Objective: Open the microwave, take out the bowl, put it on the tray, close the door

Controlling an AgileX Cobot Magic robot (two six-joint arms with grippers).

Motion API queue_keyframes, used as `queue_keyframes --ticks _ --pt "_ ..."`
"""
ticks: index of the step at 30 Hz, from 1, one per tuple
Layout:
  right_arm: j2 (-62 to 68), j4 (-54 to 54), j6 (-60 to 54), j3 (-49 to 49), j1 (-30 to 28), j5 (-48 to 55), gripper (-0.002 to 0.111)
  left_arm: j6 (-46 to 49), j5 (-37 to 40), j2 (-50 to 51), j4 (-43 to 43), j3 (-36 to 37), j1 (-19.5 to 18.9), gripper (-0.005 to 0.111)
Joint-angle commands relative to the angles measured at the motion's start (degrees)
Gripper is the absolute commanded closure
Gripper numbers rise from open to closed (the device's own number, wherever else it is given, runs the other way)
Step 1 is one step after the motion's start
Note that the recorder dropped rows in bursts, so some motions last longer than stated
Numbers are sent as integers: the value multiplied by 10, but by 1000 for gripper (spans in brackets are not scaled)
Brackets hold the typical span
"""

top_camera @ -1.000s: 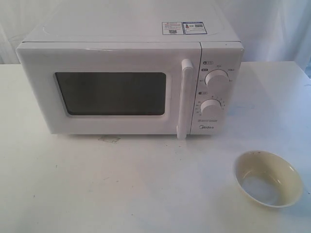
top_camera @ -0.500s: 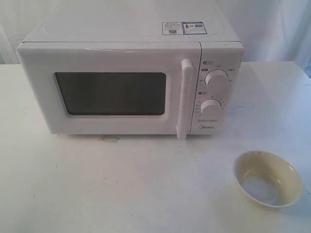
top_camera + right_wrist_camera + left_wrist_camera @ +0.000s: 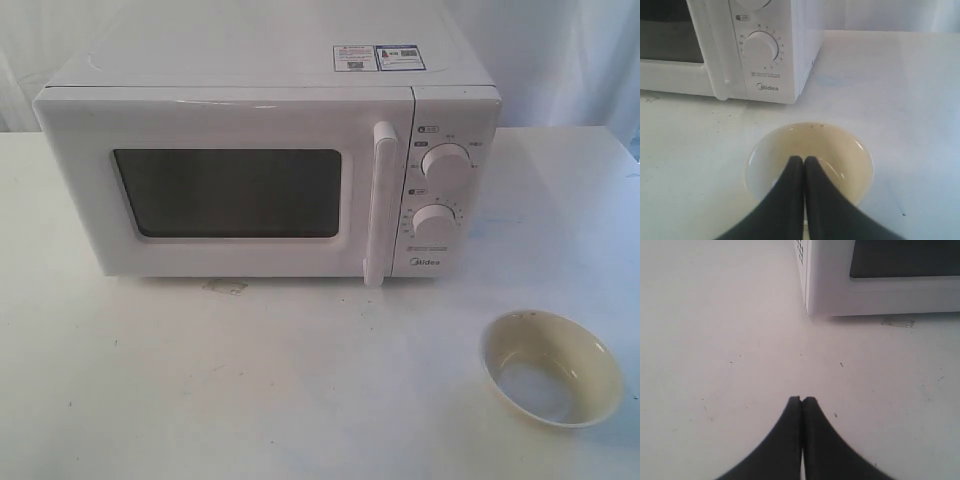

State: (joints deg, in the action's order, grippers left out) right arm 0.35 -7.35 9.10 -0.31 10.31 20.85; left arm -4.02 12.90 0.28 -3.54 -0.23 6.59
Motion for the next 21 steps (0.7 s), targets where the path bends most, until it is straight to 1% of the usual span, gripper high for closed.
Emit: queue_keyframes --ticks 1,3,21 --pt "-4 0 34 3 -45 -3 108 -1 1 -3 -3 2 -2 107" --pt "-4 0 42 3 -52 -3 108 -1 1 -3 -3 2 -2 107" --pt "-4 0 42 3 -52 -3 108 0 1 -3 -3 2 -2 107"
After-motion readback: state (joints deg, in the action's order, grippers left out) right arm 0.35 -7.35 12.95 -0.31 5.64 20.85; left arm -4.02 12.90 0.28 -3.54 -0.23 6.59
